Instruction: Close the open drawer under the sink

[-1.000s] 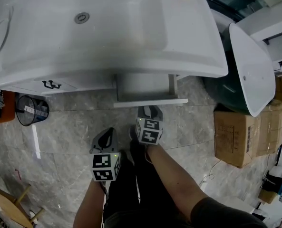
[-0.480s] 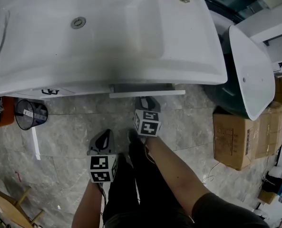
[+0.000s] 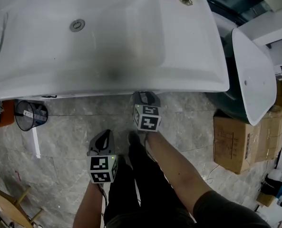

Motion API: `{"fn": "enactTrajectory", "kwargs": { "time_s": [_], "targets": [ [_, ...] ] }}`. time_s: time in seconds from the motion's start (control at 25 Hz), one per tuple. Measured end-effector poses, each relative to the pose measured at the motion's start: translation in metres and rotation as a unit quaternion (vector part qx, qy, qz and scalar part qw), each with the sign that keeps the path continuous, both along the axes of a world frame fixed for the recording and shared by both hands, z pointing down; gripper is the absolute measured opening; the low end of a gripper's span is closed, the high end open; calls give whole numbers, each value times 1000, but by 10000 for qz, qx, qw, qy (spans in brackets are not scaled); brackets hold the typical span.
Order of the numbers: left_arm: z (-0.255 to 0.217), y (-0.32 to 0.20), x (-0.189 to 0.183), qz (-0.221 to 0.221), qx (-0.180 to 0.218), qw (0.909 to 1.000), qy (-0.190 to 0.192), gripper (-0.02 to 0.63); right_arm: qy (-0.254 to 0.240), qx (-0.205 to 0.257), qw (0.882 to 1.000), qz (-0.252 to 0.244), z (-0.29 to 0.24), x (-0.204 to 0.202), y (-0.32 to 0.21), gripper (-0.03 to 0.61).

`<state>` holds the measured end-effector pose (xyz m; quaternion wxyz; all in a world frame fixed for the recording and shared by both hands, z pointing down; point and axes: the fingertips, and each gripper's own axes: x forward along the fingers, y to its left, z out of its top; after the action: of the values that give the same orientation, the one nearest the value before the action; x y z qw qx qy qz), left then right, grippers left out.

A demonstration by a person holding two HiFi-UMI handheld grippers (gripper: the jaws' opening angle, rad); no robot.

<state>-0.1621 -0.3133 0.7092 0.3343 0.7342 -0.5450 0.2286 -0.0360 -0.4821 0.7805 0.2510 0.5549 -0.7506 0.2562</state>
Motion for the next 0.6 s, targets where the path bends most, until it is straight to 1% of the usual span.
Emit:
{"fn": "enactTrajectory", "kwargs": {
  "time_s": [0.2, 0.48, 0.6],
  "targets": [
    [2, -2, 1, -47, -46, 10000, -8, 15, -53, -11, 10000, -20, 0, -2, -12, 152],
    [0, -3, 5, -93, -62, 9999, 9, 15, -75, -34, 10000, -45, 0, -2, -13, 152],
    [-3, -2, 6, -125, -50, 9999, 50, 15, 24, -66, 9998, -160, 0, -3, -13, 152]
  ]
}}
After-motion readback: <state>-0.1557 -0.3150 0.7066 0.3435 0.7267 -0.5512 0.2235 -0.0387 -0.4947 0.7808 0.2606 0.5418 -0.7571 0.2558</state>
